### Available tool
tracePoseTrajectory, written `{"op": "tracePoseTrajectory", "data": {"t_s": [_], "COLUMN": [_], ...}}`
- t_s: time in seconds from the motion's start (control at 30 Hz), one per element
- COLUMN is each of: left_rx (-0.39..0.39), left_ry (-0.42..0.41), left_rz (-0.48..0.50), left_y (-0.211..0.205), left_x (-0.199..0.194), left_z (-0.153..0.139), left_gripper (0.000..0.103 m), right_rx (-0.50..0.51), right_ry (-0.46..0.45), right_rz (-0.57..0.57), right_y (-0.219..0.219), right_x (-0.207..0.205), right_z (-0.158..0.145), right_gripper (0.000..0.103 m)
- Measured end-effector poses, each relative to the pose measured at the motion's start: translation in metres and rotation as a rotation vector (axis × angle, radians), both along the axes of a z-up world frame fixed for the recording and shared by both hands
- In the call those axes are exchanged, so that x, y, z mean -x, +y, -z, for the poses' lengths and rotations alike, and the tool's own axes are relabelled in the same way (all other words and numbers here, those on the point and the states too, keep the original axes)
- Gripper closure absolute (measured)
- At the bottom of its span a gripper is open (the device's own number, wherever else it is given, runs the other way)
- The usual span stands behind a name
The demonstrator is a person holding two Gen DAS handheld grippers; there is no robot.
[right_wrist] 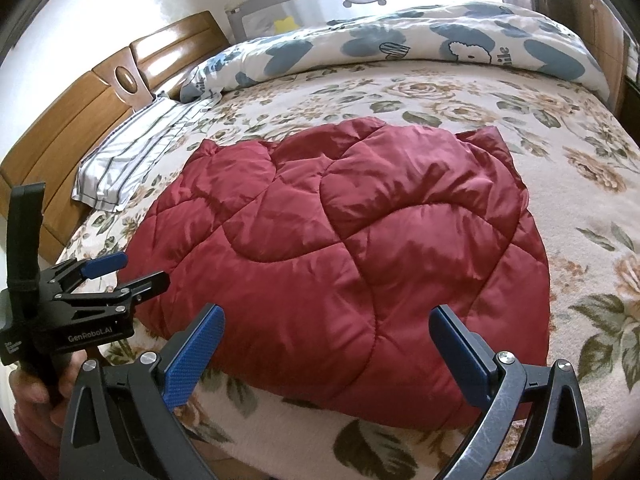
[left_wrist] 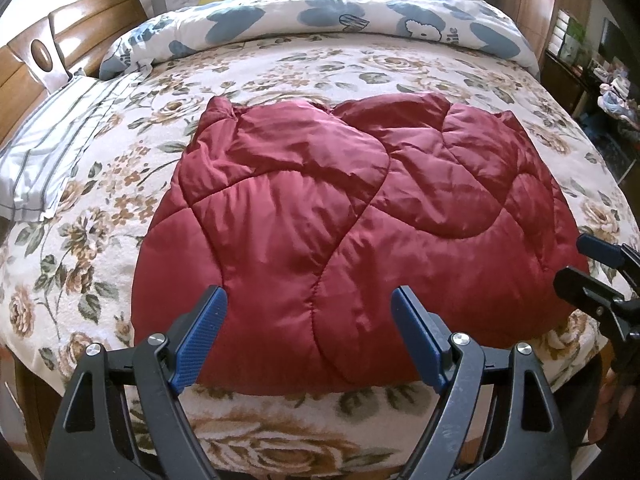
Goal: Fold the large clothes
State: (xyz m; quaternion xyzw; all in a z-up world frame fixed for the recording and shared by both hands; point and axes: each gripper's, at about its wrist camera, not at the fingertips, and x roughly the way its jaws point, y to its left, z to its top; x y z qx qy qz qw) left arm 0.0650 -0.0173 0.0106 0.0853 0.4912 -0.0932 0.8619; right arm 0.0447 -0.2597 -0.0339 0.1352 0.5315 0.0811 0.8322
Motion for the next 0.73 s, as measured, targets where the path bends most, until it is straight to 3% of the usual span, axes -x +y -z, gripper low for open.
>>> {"op": "tracePoseTrajectory", "data": {"t_s": [0.73], "left_rx": [0.039], "left_ry": [0.004], "left_rz": [0.041], "left_y": [-0.0041], "left_x": [-0.0004], "left_z": [-0.0001], "left_gripper": [0.018], "right_rx": [-0.033], "right_ry": [0.002], "right_rz": [-0.008], "right_y": [0.0067], "right_x": [-0.0076], "right_z": [0.0022], "right_gripper": [0.0]}}
